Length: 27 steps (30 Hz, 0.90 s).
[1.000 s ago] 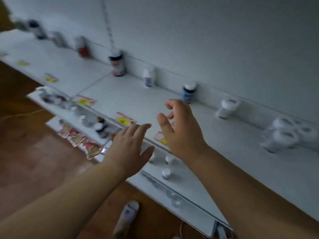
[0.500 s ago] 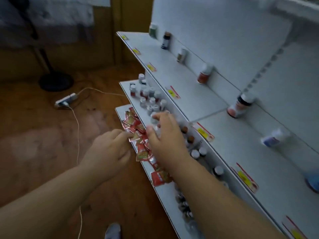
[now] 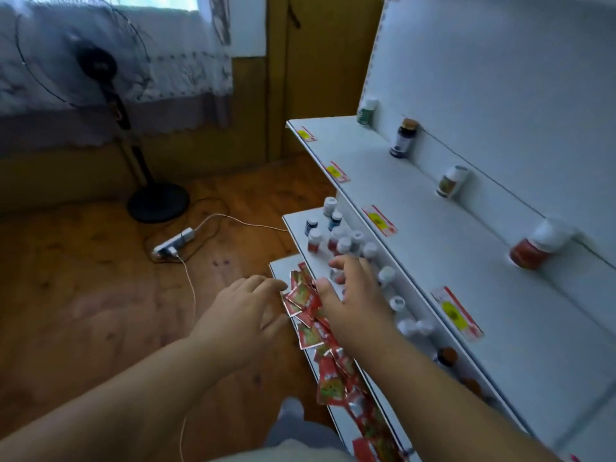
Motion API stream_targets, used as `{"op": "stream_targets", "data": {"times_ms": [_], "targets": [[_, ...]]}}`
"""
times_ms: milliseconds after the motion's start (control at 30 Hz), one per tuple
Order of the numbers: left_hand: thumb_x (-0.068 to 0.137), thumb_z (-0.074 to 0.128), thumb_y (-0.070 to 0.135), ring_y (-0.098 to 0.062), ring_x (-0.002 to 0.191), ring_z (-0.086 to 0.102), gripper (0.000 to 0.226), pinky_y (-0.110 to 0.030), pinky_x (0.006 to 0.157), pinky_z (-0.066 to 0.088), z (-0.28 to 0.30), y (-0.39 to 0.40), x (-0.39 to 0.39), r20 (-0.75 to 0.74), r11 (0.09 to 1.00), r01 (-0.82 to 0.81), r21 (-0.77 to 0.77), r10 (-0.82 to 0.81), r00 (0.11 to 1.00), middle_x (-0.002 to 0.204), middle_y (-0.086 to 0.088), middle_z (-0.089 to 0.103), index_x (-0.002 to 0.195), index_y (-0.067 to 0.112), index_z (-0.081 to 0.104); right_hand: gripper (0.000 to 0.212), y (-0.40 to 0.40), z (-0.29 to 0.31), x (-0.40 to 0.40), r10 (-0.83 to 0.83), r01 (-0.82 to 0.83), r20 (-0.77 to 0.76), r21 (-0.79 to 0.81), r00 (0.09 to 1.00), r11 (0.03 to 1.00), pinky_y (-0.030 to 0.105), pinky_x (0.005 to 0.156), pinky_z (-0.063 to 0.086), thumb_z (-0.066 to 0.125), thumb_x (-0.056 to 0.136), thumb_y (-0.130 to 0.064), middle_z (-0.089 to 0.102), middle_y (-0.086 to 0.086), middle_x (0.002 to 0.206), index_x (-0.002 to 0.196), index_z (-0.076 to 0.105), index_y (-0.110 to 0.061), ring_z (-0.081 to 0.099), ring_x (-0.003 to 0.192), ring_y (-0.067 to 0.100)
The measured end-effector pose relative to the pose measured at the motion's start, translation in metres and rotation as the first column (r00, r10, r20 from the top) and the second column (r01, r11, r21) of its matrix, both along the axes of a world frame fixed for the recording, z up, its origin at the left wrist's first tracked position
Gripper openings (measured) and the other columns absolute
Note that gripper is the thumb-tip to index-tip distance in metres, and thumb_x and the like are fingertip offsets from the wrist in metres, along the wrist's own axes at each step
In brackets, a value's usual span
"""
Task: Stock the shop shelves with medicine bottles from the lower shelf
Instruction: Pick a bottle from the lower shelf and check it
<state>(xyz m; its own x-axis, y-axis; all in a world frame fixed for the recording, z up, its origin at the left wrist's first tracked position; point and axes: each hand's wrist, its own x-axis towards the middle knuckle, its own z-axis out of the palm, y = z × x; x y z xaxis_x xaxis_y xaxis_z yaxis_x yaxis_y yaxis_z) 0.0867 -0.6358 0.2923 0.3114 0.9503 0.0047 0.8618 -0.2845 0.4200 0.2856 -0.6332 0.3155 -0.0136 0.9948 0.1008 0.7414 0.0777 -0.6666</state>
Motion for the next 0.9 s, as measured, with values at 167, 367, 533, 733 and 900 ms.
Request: {"op": "stream_targets", "data": {"times_ms": [167,367,533,733,900], "targets": [[0.092,0.052,0.053,-0.008,0.128,0.043,0.049,-0.030,0.106,0.038,0.015,0.120,-0.051,-0.048,1.000,-0.022,0.012,0.023,0.999,0.137,0.018,0.047,0.139,0.040,0.041,0.027,0.124,-0.007,-0.048,0.038,-0.038,-0.052,0.003,0.998,0.999,0.028,0.092,0.046,0.055,0.097,-0.035,0.043,-0.011,0.115,0.121,0.049,-0.025,0.047,0.109,0.006],[0.091,0.050,0.054,-0.011,0.123,0.048,0.052,-0.033,0.103,0.042,-0.007,0.263,-0.104,0.005,0.999,0.031,-0.026,-0.031,0.999,0.134,0.013,0.051,0.138,0.035,0.045,0.029,0.251,-0.038,-0.107,-0.025,0.023,-0.046,-0.053,0.999,0.998,0.034,0.093,0.048,0.054,0.096,-0.038,0.042,-0.013,0.115,0.122,0.048,-0.026,0.047,0.111,0.009],[0.093,0.055,0.049,-0.018,0.124,0.048,0.049,-0.035,0.102,0.040,-0.051,0.409,-0.138,-0.034,0.972,0.232,-0.038,-0.233,0.972,0.135,0.006,0.052,0.137,0.030,0.048,0.032,0.353,-0.088,-0.156,-0.270,0.262,-0.047,-0.121,0.962,0.957,0.034,0.092,0.049,0.058,0.095,-0.035,0.047,-0.006,0.120,0.123,0.050,-0.022,0.049,0.107,0.007],[0.087,0.056,0.048,-0.030,0.115,0.055,0.048,-0.042,0.095,0.045,-0.135,0.546,-0.127,0.032,0.933,0.354,-0.060,-0.353,0.935,0.124,-0.003,0.059,0.128,0.024,0.055,0.025,0.456,-0.166,-0.174,-0.524,0.498,-0.052,-0.246,0.850,0.831,0.014,0.079,0.047,0.062,0.094,-0.034,0.050,-0.005,0.122,0.114,0.047,-0.031,0.054,0.104,0.004],[0.088,0.061,0.045,-0.031,0.117,0.054,0.049,-0.045,0.095,0.046,-0.244,0.597,-0.083,0.164,0.927,0.361,-0.102,-0.343,0.925,0.128,-0.005,0.057,0.131,0.024,0.052,0.026,0.516,-0.256,-0.142,-0.606,0.589,0.020,-0.260,0.795,0.765,0.031,0.089,0.055,0.061,0.095,-0.034,0.056,-0.002,0.123,0.116,0.047,-0.034,0.060,0.108,0.010]]}}
